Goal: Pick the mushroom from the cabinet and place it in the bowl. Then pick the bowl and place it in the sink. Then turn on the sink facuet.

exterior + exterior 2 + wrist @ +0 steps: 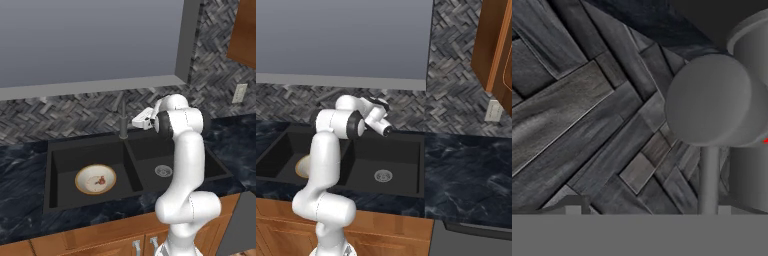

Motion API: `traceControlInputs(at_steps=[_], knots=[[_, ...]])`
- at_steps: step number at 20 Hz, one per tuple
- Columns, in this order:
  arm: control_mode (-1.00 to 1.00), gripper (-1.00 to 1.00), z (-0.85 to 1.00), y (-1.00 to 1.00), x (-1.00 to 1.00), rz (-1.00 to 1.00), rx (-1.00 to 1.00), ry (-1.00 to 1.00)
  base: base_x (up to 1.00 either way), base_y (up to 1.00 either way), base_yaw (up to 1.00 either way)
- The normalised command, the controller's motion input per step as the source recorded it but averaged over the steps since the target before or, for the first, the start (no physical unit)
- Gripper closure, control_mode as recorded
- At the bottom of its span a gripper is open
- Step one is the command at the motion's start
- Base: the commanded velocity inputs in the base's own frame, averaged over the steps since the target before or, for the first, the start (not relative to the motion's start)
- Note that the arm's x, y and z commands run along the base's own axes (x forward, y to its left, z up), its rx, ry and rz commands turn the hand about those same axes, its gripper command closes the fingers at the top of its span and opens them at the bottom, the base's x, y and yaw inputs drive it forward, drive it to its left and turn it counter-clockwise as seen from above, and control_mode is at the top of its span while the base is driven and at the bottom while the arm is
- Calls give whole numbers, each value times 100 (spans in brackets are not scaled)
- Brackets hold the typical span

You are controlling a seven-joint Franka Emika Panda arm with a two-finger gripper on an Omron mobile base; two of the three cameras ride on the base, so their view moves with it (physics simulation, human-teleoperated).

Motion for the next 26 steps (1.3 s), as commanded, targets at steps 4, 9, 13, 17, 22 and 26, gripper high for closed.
traceControlInputs(at_steps=[4,9,13,17,22,26], knots=[[-100,100,-4,-2,20,0,4,14,0,0,0],[-100,100,0,-39,1,-3,12,15,0,0,0],[-100,100,0,-69,0,-9,16,17,0,0,0],[-100,100,0,-88,0,-10,19,18,0,0,0],[-100,100,0,-100,0,-12,22,18,0,0,0],[-100,100,0,-96,0,-12,22,18,0,0,0]])
